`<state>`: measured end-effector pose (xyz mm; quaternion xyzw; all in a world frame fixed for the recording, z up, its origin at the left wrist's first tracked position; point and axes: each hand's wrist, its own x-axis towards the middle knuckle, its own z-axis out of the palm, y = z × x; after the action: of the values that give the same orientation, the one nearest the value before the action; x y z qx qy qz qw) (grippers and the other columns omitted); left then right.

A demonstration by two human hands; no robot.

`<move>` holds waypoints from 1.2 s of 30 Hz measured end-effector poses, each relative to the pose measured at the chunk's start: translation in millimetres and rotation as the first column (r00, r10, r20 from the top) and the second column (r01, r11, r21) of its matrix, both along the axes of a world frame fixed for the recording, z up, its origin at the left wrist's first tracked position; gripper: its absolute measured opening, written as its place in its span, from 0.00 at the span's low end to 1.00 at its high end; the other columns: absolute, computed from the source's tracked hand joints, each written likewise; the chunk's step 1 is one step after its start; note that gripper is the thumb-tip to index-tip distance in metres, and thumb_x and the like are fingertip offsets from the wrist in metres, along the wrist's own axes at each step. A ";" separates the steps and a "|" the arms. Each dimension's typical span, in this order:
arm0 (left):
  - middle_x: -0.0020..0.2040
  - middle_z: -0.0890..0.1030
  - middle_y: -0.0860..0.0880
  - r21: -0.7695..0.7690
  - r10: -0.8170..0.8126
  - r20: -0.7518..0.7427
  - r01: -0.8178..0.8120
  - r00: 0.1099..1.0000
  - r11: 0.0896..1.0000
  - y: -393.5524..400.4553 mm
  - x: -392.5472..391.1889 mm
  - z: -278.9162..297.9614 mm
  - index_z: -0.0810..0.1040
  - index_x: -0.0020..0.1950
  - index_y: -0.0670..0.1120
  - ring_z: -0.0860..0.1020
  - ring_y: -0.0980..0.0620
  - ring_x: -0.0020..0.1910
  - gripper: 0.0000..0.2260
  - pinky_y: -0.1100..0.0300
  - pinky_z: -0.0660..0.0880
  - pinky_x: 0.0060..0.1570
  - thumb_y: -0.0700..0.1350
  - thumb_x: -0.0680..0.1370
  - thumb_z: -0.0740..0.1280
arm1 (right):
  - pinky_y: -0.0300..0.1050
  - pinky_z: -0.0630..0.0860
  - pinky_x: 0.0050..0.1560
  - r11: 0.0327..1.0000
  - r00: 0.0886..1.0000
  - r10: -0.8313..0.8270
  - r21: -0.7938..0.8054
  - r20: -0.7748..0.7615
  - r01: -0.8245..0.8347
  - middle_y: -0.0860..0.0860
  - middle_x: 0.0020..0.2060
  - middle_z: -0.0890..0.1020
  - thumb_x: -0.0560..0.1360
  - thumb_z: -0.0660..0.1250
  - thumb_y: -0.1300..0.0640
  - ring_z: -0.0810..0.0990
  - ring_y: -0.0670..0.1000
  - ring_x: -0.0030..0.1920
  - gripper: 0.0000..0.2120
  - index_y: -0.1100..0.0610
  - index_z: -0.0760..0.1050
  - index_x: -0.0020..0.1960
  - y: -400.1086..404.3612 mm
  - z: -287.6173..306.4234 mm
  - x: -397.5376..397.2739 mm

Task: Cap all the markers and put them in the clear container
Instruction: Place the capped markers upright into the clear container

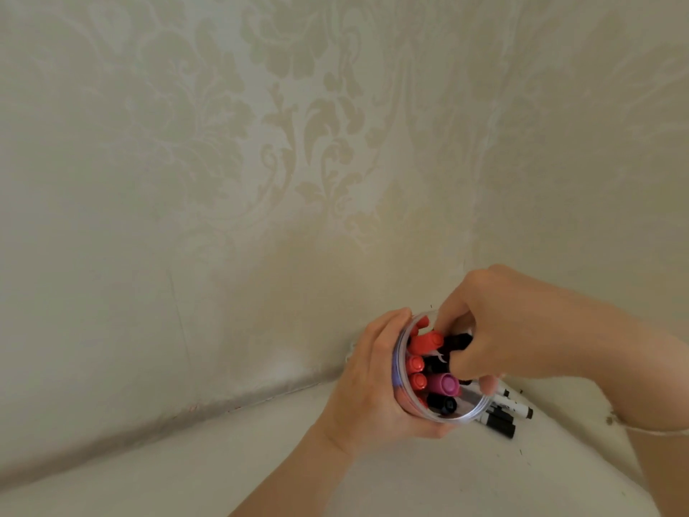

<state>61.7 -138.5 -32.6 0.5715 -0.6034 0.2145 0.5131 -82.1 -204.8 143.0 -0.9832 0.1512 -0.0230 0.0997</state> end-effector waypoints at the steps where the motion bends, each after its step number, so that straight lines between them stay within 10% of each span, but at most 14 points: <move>1: 0.69 0.66 0.48 0.018 0.014 -0.017 -0.014 1.000 1.000 -0.2 1.9 -2.2 0.63 0.71 0.36 0.68 0.48 0.70 0.50 0.51 0.69 0.67 0.56 0.58 0.82 | 0.44 0.78 0.34 1.000 1.000 -0.006 0.018 0.014 0.006 0.45 0.25 0.80 0.65 0.70 0.57 0.78 0.46 0.27 0.05 0.50 0.82 0.39 0.7 4.7 -4.8; 8: 0.68 0.67 0.54 -0.084 -0.041 -0.090 0.033 0.995 0.996 3.4 -6.6 15.3 0.64 0.69 0.35 0.72 0.48 0.66 0.45 0.53 0.72 0.63 0.62 0.65 0.76 | 0.40 0.67 0.27 0.996 1.000 0.001 -0.091 -0.007 -0.001 0.53 0.32 0.81 0.68 0.66 0.59 0.71 0.51 0.28 0.06 0.54 0.82 0.42 5.7 -6.8 7.3; 21: 0.67 0.68 0.48 -0.130 -0.028 -0.085 0.016 0.996 0.991 -0.5 -1.4 12.5 0.62 0.70 0.36 0.72 0.44 0.65 0.50 0.48 0.73 0.62 0.52 0.56 0.84 | 0.47 0.79 0.45 0.984 0.988 -0.094 -0.142 0.120 0.111 0.50 0.46 0.81 0.74 0.66 0.52 0.80 0.53 0.45 0.08 0.47 0.81 0.51 1.7 -25.3 25.5; 29: 0.68 0.67 0.52 -0.151 -0.070 -0.109 0.053 0.992 0.987 1.2 -2.2 11.9 0.61 0.71 0.42 0.73 0.42 0.64 0.48 0.46 0.73 0.61 0.53 0.59 0.82 | 0.40 0.64 0.34 0.942 0.929 -0.122 -0.254 0.350 0.220 0.42 0.34 0.70 0.74 0.63 0.47 0.74 0.48 0.41 0.03 0.42 0.75 0.42 5.2 -10.0 11.4; 36: 0.68 0.66 0.54 -0.150 -0.051 -0.114 0.033 0.992 0.988 1.3 0.3 8.4 0.59 0.73 0.49 0.71 0.47 0.66 0.51 0.56 0.71 0.64 0.51 0.57 0.84 | 0.48 0.65 0.60 0.853 0.979 -0.168 -0.480 0.114 0.203 0.54 0.70 0.61 0.75 0.58 0.54 0.64 0.56 0.66 0.18 0.50 0.72 0.64 15.3 -35.4 17.6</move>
<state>62.0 -137.2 -24.2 0.5308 -0.5667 0.2138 0.5928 -64.5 -189.5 107.6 -0.9558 0.2309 -0.1036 -0.1500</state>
